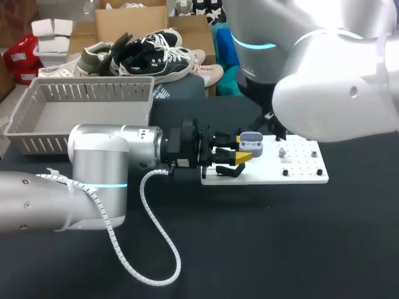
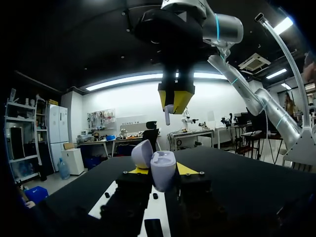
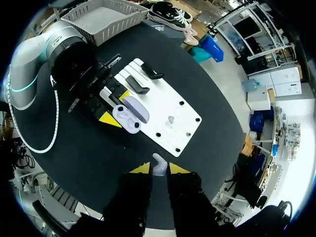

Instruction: Pick up each earbud case from the left stands, insert the matching earbuds, close the lid, and place the case in the box.

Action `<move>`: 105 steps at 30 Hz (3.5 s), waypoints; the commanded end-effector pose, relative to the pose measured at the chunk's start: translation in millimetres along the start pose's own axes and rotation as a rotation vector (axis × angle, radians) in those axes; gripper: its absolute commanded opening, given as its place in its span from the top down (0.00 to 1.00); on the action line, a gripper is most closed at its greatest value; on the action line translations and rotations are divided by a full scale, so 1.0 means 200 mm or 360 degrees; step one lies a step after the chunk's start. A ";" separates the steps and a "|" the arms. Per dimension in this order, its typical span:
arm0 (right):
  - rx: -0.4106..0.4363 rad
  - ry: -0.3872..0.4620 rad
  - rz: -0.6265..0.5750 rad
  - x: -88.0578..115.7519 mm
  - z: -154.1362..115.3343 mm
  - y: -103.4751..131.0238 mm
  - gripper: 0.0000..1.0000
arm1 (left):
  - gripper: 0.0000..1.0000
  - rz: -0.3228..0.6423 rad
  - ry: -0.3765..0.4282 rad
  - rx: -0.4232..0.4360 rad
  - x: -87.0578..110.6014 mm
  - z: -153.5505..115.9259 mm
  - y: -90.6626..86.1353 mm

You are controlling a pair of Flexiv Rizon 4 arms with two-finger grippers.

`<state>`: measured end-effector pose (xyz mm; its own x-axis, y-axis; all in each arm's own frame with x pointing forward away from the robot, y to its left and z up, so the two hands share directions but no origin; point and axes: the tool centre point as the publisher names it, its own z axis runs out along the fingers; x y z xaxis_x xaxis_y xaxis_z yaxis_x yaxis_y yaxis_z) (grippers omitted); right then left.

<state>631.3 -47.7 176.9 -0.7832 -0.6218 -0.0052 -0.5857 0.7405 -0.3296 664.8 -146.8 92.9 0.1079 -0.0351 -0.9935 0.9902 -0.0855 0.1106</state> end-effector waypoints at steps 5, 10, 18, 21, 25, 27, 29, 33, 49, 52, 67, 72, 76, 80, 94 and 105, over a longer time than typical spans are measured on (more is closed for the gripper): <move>-0.0125 0.0109 0.0377 -0.04 -0.04 -0.02 1.00 | 1.00 -0.0062 0.0042 -0.0046 0.05 0.02 0.00; -0.0192 0.0213 0.0504 -0.02 -0.05 -0.01 1.00 | 1.00 -0.0076 0.0045 -0.0053 0.05 0.02 -0.01; -0.0238 0.0302 0.0602 0.00 -0.04 0.03 1.00 | 1.00 -0.0077 0.0033 -0.0043 0.05 0.05 -0.01; -0.0255 0.0317 0.0650 0.00 -0.02 0.04 1.00 | 1.00 -0.0077 0.0033 -0.0043 0.05 0.05 -0.01; -0.0265 0.0322 0.0672 0.00 0.00 0.05 1.00 | 1.00 -0.0077 0.0033 -0.0043 0.05 0.05 -0.01; -0.0265 0.0322 0.0672 0.00 0.00 0.05 1.00 | 1.00 -0.0077 0.0033 -0.0043 0.05 0.05 -0.01; -0.0265 0.0322 0.0672 0.00 0.00 0.05 1.00 | 1.00 -0.0077 0.0033 -0.0043 0.05 0.05 -0.01; -0.0265 0.0322 0.0672 0.00 0.00 0.05 1.00 | 1.00 -0.0077 0.0033 -0.0043 0.05 0.05 -0.01; -0.0229 0.0425 0.0952 -0.08 0.00 0.12 1.00 | 1.00 -0.0077 0.0033 -0.0043 0.05 0.05 -0.01; -0.0192 0.0448 0.1010 -0.09 0.00 0.11 1.00 | 1.00 -0.0077 0.0033 -0.0043 0.05 0.05 -0.01; -0.0189 0.0467 0.1098 -0.08 0.01 0.08 1.00 | 1.00 -0.0077 0.0033 -0.0043 0.05 0.05 -0.01; -0.0189 0.0467 0.1098 -0.08 0.01 0.08 1.00 | 1.00 -0.0077 0.0033 -0.0043 0.05 0.05 -0.01; -0.0189 0.0467 0.1098 -0.08 0.01 0.08 1.00 | 1.00 -0.0077 0.0033 -0.0043 0.05 0.05 -0.01; -0.0190 0.0487 0.1216 -0.13 -0.01 0.09 1.00 | 1.00 -0.0077 0.0033 -0.0043 0.05 0.05 -0.01; -0.0149 0.0479 0.1362 -0.15 -0.02 0.14 1.00 | 1.00 -0.0077 0.0033 -0.0043 0.05 0.05 -0.01; -0.0124 0.0433 0.1276 -0.14 0.02 0.18 1.00 | 1.00 -0.0077 0.0033 -0.0043 0.05 0.05 -0.01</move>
<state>636.9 -3.0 163.1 -0.9844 0.1728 0.0321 0.1587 0.9526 -0.2597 663.6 -155.8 83.2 0.0605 -0.0104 -0.9981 0.9963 -0.0610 0.0610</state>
